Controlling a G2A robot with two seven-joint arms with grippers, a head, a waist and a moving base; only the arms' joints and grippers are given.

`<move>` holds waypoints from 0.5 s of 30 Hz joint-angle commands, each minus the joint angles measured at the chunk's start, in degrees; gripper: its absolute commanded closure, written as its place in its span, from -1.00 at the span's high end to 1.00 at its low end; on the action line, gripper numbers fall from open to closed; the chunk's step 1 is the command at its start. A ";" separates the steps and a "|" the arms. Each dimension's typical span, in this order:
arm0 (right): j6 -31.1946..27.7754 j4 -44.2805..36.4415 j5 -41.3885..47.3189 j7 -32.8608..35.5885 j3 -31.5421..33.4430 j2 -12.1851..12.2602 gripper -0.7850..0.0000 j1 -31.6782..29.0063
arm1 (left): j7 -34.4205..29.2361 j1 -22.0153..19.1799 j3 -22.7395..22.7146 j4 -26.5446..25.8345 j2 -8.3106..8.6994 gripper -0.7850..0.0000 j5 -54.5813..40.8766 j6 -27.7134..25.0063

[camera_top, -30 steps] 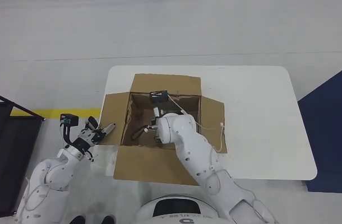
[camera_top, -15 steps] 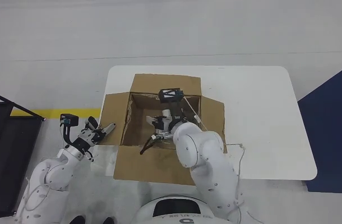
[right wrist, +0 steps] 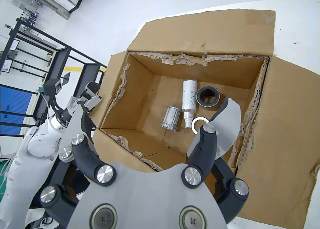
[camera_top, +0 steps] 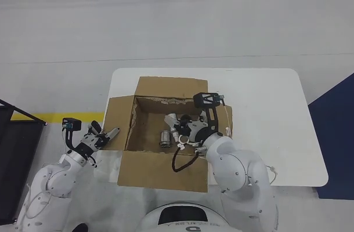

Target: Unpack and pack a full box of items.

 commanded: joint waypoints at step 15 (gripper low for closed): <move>-6.78 3.34 35.92 -6.27 37.12 2.35 1.00 -8.95 | 0.00 0.00 0.00 0.00 0.00 1.00 0.00 0.00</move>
